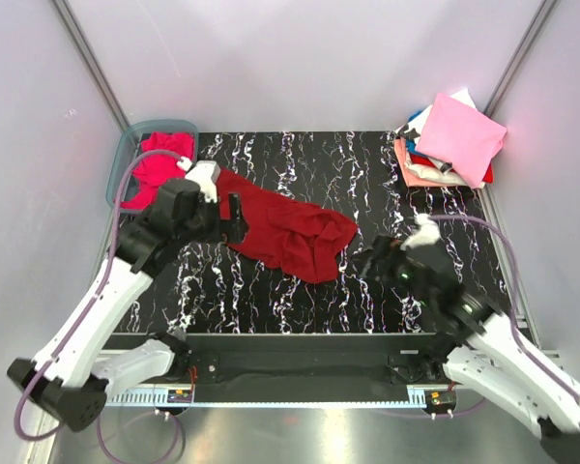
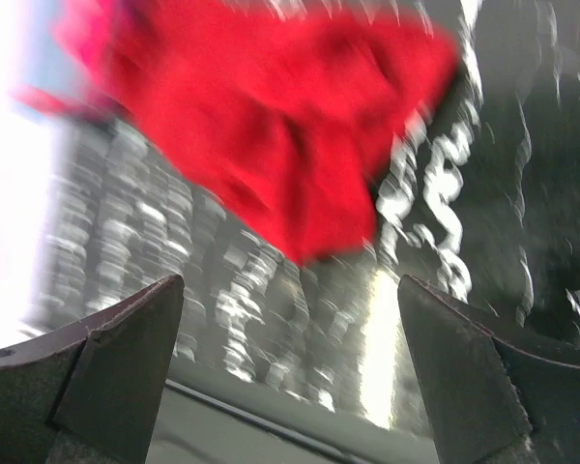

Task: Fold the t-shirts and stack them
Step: Move the tshirt to the center of the board, then flatten the tshirt out

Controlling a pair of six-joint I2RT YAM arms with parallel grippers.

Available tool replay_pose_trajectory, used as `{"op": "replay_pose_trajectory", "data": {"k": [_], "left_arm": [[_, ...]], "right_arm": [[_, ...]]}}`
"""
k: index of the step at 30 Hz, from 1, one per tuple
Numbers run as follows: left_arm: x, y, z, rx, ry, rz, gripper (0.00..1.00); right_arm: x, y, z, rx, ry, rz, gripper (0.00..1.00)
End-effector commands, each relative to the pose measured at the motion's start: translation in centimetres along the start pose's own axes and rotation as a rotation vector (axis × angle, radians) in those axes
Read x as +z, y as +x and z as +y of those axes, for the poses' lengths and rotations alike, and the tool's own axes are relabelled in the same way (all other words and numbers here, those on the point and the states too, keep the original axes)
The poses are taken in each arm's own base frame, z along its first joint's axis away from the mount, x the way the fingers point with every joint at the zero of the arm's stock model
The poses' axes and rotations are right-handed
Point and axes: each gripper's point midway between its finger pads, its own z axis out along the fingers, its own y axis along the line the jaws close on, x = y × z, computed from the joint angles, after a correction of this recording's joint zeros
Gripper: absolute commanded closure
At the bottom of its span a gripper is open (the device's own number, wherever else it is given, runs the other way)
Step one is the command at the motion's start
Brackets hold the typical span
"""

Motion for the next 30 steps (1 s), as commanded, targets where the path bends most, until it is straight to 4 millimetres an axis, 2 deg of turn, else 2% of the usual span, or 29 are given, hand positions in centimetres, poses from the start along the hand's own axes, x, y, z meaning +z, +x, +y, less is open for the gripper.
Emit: {"op": "replay_pose_trajectory", "data": {"k": [1, 3, 8, 10, 11, 12, 13, 14, 17, 24, 30], "left_arm": [[-0.4, 1.3, 1.9, -0.003, -0.08, -0.003, 0.01], [-0.9, 2.4, 3.1, 0.013, -0.125, -0.003, 0.01], [-1.7, 4.9, 5.1, 0.034, -0.164, -0.045, 0.01], [-2.5, 5.2, 5.7, 0.023, -0.183, -0.086, 0.01], [-2.8, 5.0, 5.8, 0.017, -0.187, -0.108, 0.01], [-3.0, 4.7, 5.5, 0.016, -0.17, -0.13, 0.01], [-3.3, 4.8, 5.5, 0.015, -0.16, -0.154, 0.01], [-3.4, 4.8, 5.4, 0.013, -0.151, -0.168, 0.01], [-3.8, 4.7, 5.7, 0.01, -0.15, -0.213, 0.01], [-3.8, 4.7, 5.9, 0.007, -0.158, -0.218, 0.01], [-4.0, 4.7, 5.9, 0.004, -0.157, -0.227, 0.01]], "right_arm": [[3.4, 3.3, -0.1, -0.061, 0.09, 0.206, 0.0], [4.8, 3.0, 0.2, -0.11, 0.116, 0.222, 0.04], [10.2, 2.9, 0.1, -0.214, 0.223, 0.305, 0.14], [12.7, 2.7, -1.3, -0.202, 0.267, 0.348, 0.22], [13.4, 3.4, -1.0, -0.174, 0.222, 0.398, 0.25], [14.6, 3.0, -0.6, -0.154, 0.185, 0.387, 0.28], [15.8, 3.0, -2.0, -0.116, 0.2, 0.407, 0.32], [16.3, 3.2, -1.9, -0.096, 0.17, 0.431, 0.34], [18.8, 3.3, -3.4, -0.071, 0.189, 0.467, 0.38], [21.0, 3.7, -3.4, -0.035, 0.144, 0.488, 0.41], [22.3, 4.8, -4.2, -0.009, 0.15, 0.52, 0.45]]}}
